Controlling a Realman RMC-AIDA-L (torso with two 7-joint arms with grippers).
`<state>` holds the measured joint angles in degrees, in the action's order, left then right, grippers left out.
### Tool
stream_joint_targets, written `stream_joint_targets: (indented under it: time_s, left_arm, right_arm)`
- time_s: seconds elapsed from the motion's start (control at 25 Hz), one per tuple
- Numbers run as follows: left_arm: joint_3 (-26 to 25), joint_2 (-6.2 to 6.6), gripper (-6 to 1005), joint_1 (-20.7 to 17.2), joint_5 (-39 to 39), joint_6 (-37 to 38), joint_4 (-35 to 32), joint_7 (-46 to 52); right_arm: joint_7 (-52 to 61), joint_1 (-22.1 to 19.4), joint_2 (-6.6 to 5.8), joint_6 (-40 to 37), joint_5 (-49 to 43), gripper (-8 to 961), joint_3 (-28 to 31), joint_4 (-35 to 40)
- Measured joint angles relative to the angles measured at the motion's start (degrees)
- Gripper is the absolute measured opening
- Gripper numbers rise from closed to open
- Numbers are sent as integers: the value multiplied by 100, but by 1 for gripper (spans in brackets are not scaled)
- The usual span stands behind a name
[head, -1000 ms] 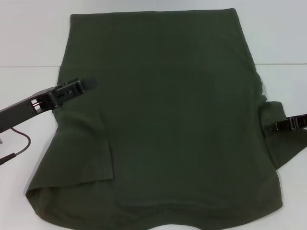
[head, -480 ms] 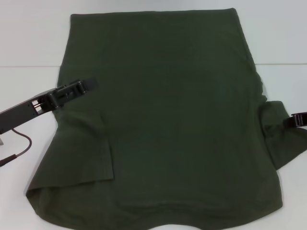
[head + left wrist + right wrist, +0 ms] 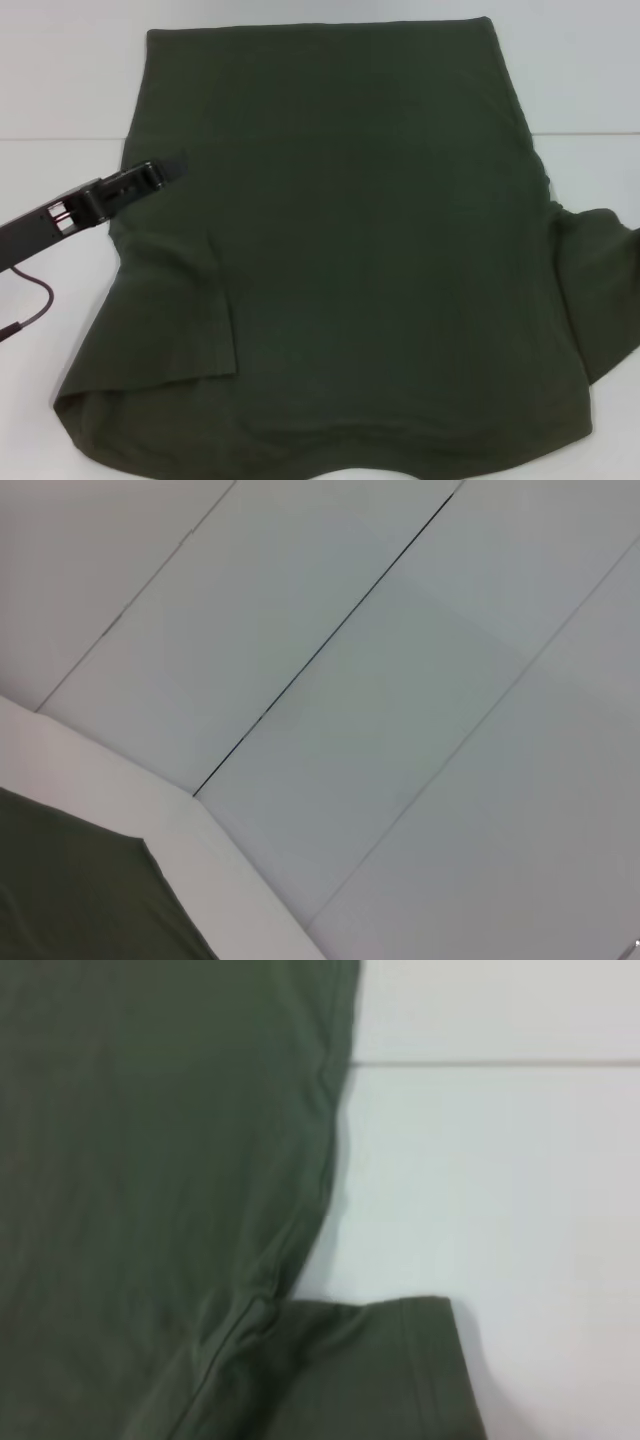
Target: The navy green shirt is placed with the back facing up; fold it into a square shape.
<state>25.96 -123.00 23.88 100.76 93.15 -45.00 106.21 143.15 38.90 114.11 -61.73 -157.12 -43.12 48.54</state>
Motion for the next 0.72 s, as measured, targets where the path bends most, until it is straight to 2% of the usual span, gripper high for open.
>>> stream_joint_targets:
  time_s: [0.36,0.56,0.72]
  left_arm:
    - [-21,24,960,-189,-245,189,0,137]
    - [-24,34,960,-278,-300,246,0,153]
    - [-64,38,960,-300,-305,249,1,154]
  right_arm:
    - [228,245,-69,50,-455,17,4,36]
    - [301,417,-160,101,-467,17,4,-1]
    - [341,519,-198,-187,-469,18,-15,-9]
